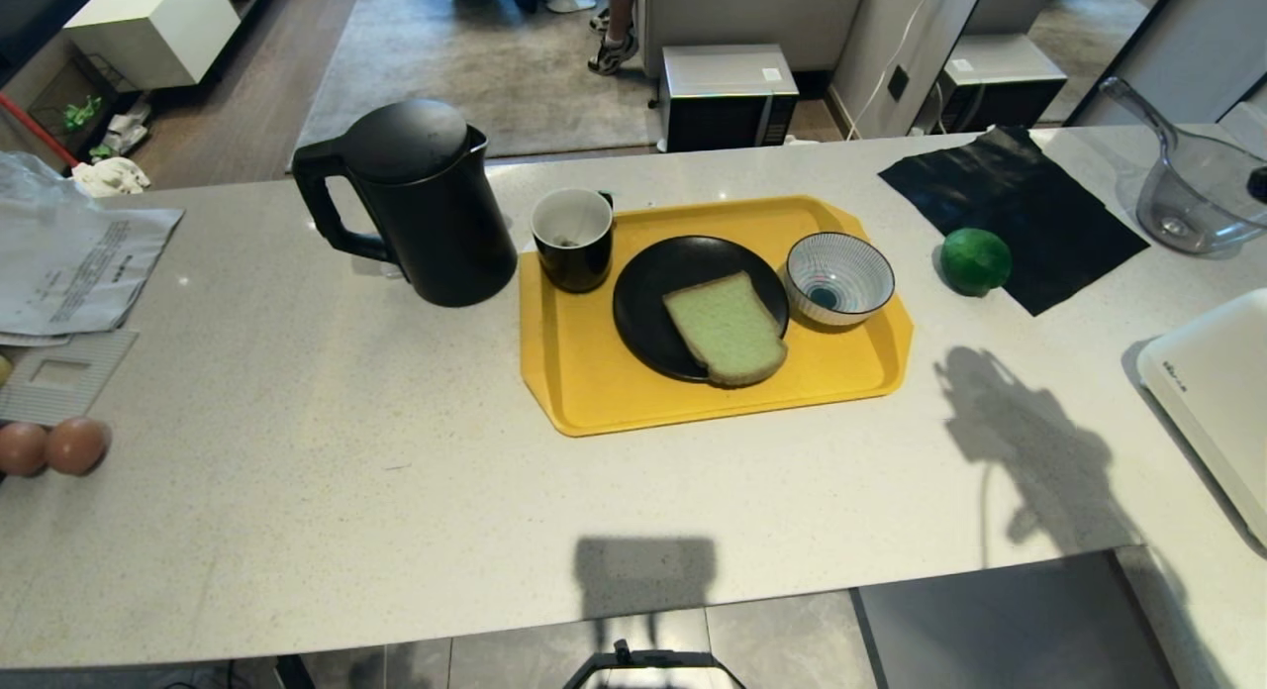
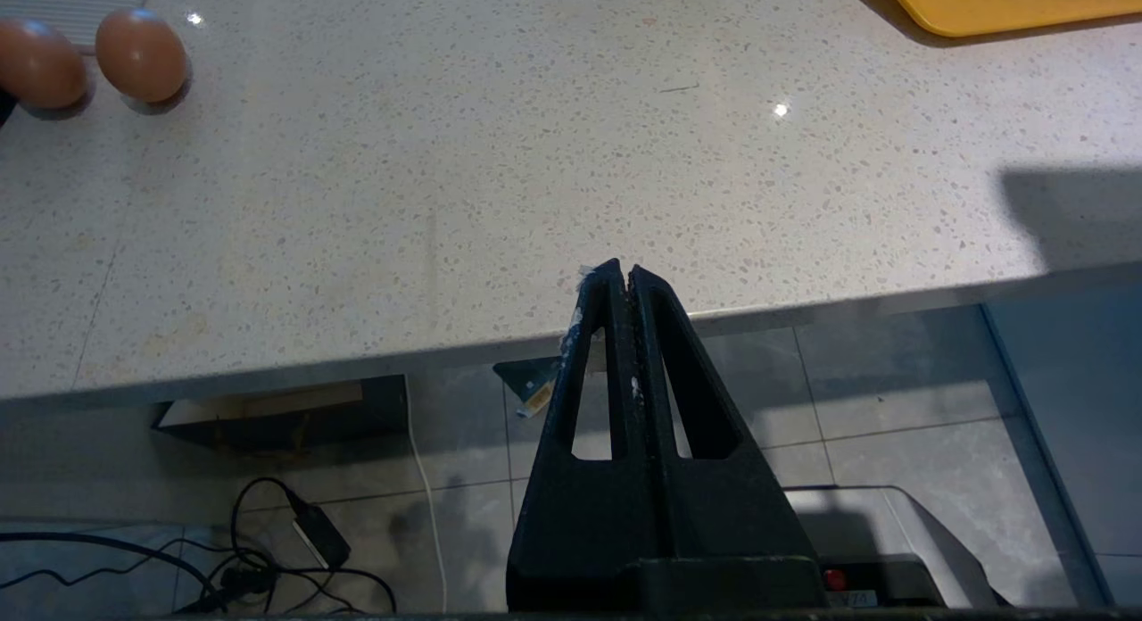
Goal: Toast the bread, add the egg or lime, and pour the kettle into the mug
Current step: Put the egg in the bowl
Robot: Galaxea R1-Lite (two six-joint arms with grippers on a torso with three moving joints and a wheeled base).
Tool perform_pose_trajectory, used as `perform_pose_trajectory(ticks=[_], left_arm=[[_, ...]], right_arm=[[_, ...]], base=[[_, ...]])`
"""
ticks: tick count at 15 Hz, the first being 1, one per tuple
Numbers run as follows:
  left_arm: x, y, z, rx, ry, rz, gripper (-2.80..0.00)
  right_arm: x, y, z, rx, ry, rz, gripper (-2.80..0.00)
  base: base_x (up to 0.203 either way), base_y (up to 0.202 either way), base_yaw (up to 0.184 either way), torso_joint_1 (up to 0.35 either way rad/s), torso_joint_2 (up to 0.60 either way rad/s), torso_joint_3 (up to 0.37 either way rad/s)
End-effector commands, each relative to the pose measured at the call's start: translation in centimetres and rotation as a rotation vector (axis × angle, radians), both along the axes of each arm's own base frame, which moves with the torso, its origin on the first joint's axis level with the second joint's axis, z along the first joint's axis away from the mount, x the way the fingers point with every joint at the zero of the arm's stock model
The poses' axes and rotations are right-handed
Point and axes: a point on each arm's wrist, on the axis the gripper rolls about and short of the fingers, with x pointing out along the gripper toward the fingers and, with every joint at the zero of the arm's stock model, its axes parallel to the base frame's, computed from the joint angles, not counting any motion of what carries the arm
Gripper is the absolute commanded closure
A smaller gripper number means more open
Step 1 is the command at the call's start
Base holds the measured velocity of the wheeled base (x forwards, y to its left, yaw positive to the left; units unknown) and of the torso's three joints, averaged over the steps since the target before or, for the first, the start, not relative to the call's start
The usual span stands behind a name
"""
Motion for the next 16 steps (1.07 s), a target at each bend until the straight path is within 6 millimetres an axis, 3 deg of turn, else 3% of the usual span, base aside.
perform_pose_trajectory(ticks=[1, 5, 9, 16], left_arm=[[0.1, 0.0, -0.5, 0.0, 0.014, 0.0, 0.0], [0.1, 0.0, -0.5, 0.0, 0.014, 0.001, 0.0], [0.1, 0.0, -0.5, 0.0, 0.014, 0.001, 0.0], [0.1, 0.0, -0.5, 0.0, 0.014, 0.0, 0.0]], right_arm=[[2.5, 0.6, -0.2, -0.049, 0.044, 0.022, 0.0], [7.0, 2.4, 0.7, -0.116, 0.103, 0.077, 0.0], [9.9, 3.6, 1.7, -0.121, 0.101, 0.094, 0.0], [10.3, 4.5, 1.9, -0.142, 0.094, 0.106, 0.0]], base=[[0.0, 0.0, 0.0, 0.0, 0.0, 0.0], [0.0, 0.0, 0.0, 0.0, 0.0, 0.0], [0.0, 0.0, 0.0, 0.0, 0.0, 0.0], [0.0, 0.0, 0.0, 0.0, 0.0, 0.0]])
